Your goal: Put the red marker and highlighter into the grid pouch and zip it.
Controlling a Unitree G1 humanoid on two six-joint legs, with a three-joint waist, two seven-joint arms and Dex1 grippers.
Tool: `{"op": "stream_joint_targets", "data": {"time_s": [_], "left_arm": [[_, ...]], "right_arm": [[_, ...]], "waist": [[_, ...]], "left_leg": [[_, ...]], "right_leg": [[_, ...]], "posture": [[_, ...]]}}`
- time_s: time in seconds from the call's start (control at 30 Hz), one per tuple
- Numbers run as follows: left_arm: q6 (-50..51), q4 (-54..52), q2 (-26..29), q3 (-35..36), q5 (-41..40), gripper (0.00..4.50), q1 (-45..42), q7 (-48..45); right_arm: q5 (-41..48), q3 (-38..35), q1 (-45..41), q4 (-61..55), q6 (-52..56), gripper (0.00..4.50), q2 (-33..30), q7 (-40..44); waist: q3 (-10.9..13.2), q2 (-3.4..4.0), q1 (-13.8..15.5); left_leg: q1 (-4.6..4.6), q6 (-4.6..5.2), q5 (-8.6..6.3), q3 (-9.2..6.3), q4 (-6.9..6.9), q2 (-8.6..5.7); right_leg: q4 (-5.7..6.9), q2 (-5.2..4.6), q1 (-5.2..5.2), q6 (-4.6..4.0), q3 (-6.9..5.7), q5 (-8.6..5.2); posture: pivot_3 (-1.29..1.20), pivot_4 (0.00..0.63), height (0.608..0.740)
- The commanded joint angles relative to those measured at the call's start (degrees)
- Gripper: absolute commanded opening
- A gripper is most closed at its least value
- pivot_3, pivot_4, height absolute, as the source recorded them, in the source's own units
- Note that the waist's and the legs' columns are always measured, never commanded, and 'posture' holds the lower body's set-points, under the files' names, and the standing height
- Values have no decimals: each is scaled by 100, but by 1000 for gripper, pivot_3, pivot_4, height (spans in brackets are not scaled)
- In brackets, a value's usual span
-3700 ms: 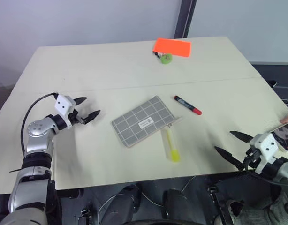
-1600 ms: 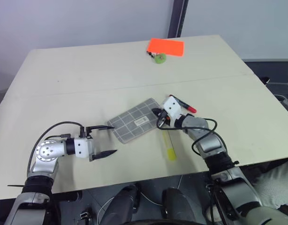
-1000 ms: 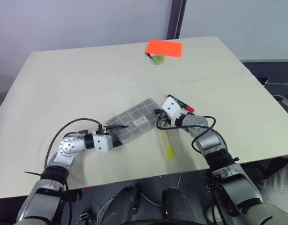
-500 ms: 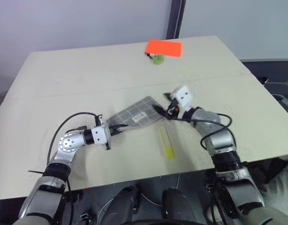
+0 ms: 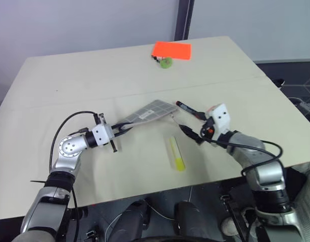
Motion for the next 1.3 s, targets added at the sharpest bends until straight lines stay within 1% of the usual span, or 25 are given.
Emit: {"op": "stream_joint_targets", "data": {"time_s": [0.03,0.13,0.27,0.3,0.37,0.47,0.5,0.53,0.57,0.6,0.67,0.77,0.97,1.2,1.3], "left_arm": [[-99,-183,41,128,-37,0,-100,10],[-106,-194,55,129,-22,0,-107,6],[-91,-224,66,145,-19,0,-103,27],[-91,-238,66,144,-16,0,-92,33],[-95,-253,67,145,-7,0,-74,46],[-107,-276,65,149,3,0,-27,71],[-116,-278,64,150,6,0,-11,77],[-119,-287,63,149,13,0,5,86],[-123,-299,63,145,25,0,22,95],[-128,-312,64,140,40,0,45,102],[-152,-316,70,127,78,0,80,111],[-227,-241,64,94,148,0,99,123],[-334,-113,52,90,265,0,90,190],[-381,-87,92,104,338,0,174,287],[-413,-86,103,91,346,0,220,296]], "right_arm": [[-76,98,-210,70,-88,4428,198,-230],[-73,75,-465,392,-122,4428,403,-397],[-117,152,-747,884,-265,4428,569,-410],[-133,182,-794,968,-325,4195,607,-403],[-170,256,-853,1092,-389,3543,684,-400],[-298,449,-913,1233,-449,2033,781,-398],[-323,484,-922,1241,-470,1399,793,-377],[-335,493,-946,1221,-481,947,806,-383],[-326,493,-972,1180,-475,362,818,-382],[-354,566,-1011,1091,-477,61,785,-327],[-435,742,-1061,986,-506,61,723,-208],[-496,1017,-1218,1081,-630,61,806,9],[-841,1809,-1398,1158,-1193,61,716,768],[-797,2140,-1421,929,-1513,61,836,1273],[-901,2284,-1495,1016,-1726,61,814,1484]], "waist": [[0,0,8],[0,0,10],[0,-1,9],[0,-1,8],[0,-1,7],[0,-1,4],[0,-1,3],[0,-1,2],[0,-1,3],[0,0,3],[0,-1,3],[0,-1,-5],[-1,-1,-6],[-1,-1,-4],[0,-1,-4]], "left_leg": [[0,0,0,0,0,0],[0,0,0,1,2,-3],[0,-1,1,1,2,-4],[0,-1,1,1,1,-4],[0,-2,1,1,1,-4],[0,-2,1,1,1,-4],[0,-2,1,1,1,-4],[0,-2,1,1,1,-4],[0,-2,1,1,1,-4],[0,-2,2,1,1,-4],[0,-2,2,1,2,-4],[0,-2,2,1,2,-3],[1,-3,2,0,2,-4],[1,-4,2,0,3,-4],[1,-4,2,0,3,-4]], "right_leg": [[0,0,-2,5,0,3],[-12,2,-12,13,0,8],[-15,2,-11,14,-1,10],[-15,2,-11,14,-1,10],[-14,2,-11,14,-1,10],[-14,3,-11,14,-1,10],[-14,3,-11,14,-1,10],[-14,3,-12,14,-1,10],[-14,3,-11,14,-1,10],[-14,4,-11,14,-1,10],[-14,4,-11,14,-1,10],[-13,6,-12,14,-2,10],[-12,6,-13,14,-3,10],[-12,7,-13,14,-3,10],[-12,8,-14,14,-3,10]], "posture": [[0,150,740],[0,150,740],[0,150,740],[0,150,740],[0,150,740],[0,150,740],[0,150,740],[0,150,740],[0,150,740],[0,150,740],[0,150,740],[0,150,740],[0,150,740],[0,150,740],[0,150,740]]}}
